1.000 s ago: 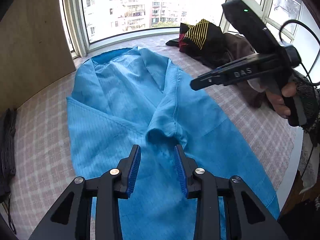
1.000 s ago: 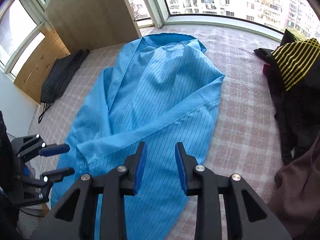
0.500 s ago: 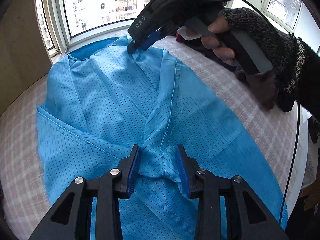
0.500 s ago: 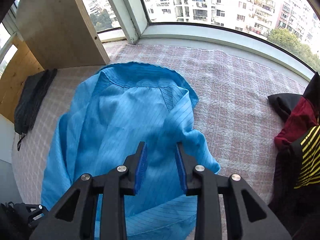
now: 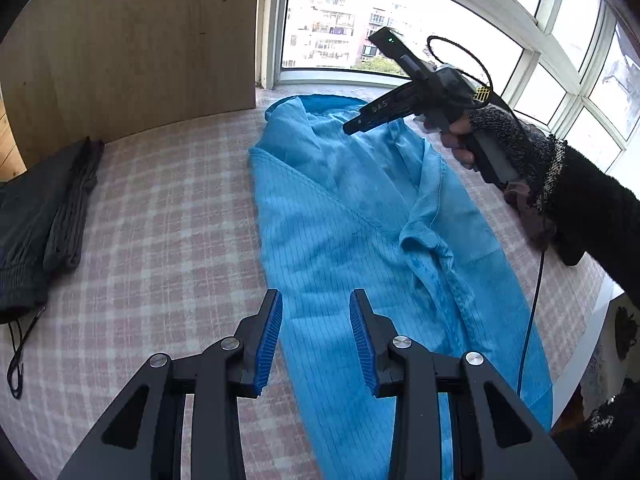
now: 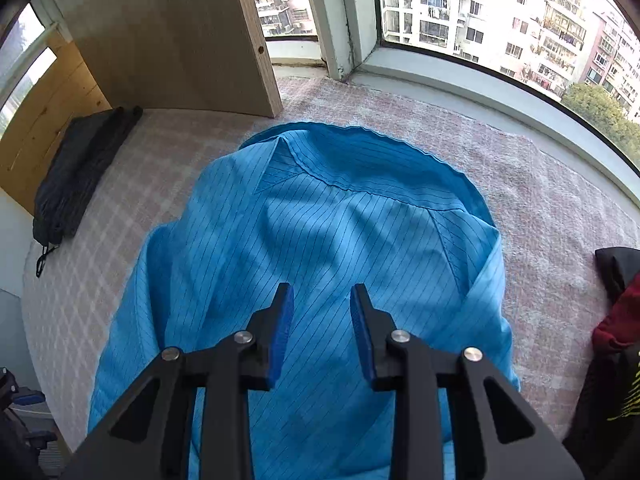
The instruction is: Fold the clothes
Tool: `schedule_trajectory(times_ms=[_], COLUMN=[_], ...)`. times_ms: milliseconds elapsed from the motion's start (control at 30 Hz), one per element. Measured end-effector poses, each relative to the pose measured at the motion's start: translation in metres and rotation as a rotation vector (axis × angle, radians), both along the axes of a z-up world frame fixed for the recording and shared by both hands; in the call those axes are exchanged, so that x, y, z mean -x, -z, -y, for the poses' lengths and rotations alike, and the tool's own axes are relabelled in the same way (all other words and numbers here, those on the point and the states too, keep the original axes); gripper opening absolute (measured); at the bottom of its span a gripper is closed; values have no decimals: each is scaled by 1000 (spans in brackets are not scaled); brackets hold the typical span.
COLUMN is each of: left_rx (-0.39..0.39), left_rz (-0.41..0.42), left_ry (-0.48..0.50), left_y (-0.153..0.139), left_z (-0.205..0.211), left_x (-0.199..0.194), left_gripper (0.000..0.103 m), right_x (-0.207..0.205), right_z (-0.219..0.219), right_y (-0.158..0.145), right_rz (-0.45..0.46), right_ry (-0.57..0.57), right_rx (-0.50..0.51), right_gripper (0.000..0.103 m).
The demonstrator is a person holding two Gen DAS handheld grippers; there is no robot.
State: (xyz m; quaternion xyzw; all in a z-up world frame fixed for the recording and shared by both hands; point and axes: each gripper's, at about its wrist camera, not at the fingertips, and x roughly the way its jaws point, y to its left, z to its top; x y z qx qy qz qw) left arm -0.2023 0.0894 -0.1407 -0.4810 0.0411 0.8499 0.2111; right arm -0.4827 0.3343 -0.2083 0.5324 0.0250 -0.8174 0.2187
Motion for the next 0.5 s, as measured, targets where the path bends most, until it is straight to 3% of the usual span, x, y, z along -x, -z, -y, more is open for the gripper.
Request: schedule_trajectory(times_ms=[100, 167, 333, 500], left_rx=[25, 6, -109, -148], left_rz=[40, 91, 206, 236], left_ry=[-21, -44, -107, -73], left_y=[3, 10, 27, 38], left_z=[27, 45, 85, 107], left_x=[-41, -70, -134, -191], left_gripper=[33, 34, 33, 34], right_x=[-55, -106, -254, -412], right_z=[-39, -72, -144, -152], right_y=[-40, -52, -30, 7], right_rz=[-77, -94, -27, 18], right_ry=[12, 40, 169, 278], right_rx=[91, 149, 215, 152], right_gripper=[30, 37, 38, 38])
